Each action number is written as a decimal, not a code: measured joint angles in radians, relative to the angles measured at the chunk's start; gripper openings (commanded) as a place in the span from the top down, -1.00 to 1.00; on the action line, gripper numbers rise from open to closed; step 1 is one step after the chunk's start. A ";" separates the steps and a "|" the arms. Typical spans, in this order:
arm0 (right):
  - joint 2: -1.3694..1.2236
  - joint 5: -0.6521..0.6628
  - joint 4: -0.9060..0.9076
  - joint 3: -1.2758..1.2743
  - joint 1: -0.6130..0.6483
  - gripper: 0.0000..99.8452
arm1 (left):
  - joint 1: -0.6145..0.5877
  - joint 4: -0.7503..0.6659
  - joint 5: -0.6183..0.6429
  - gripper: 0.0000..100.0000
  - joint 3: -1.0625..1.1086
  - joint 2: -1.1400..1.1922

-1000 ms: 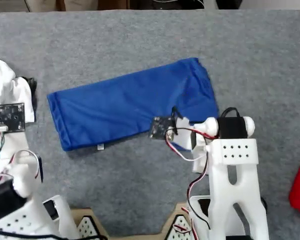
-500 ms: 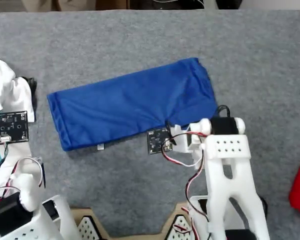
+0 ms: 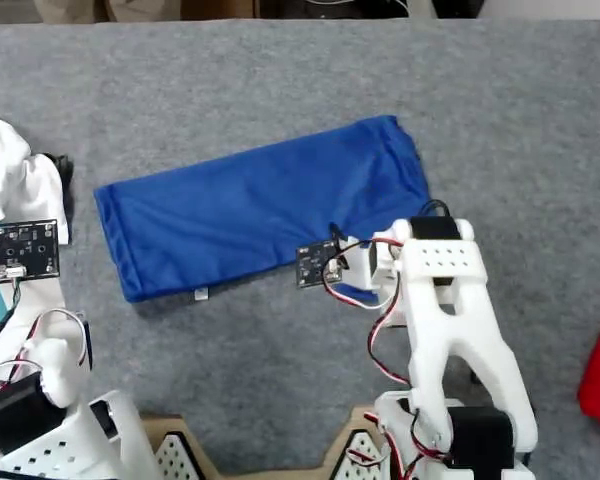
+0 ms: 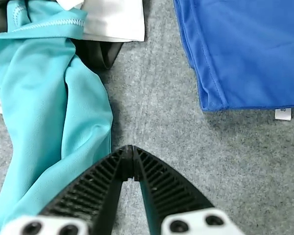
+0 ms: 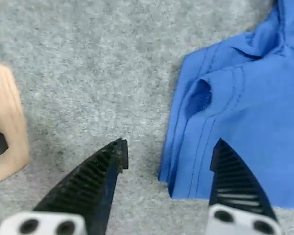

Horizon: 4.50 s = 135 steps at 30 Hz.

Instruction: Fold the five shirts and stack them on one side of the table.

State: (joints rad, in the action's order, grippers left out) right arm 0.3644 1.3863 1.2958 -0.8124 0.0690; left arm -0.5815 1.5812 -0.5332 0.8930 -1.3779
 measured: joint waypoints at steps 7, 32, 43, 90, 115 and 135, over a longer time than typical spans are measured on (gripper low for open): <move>-0.003 0.000 -0.100 -0.115 -0.006 0.46 | 0.000 0.000 0.000 0.96 0.000 0.000; -0.008 -0.049 -0.307 -0.204 -0.006 0.46 | 0.000 0.000 0.000 0.96 0.000 0.000; -0.222 -0.058 -0.387 -0.095 -0.011 0.46 | 0.000 0.000 0.000 0.96 0.000 0.000; -0.787 -0.167 0.238 1.126 0.041 0.99 | 0.000 0.000 0.000 0.96 -0.014 0.000; -1.293 -0.066 0.470 1.987 0.055 0.37 | 0.000 0.000 0.000 0.96 -0.018 -0.006; -1.088 -0.350 0.476 1.886 -0.077 0.35 | 0.000 0.005 0.153 0.95 -0.097 0.063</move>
State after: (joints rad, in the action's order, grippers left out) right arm -0.7234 1.0365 1.7714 1.0733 -0.0077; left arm -0.5815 1.5858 -0.3798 0.7963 -1.3149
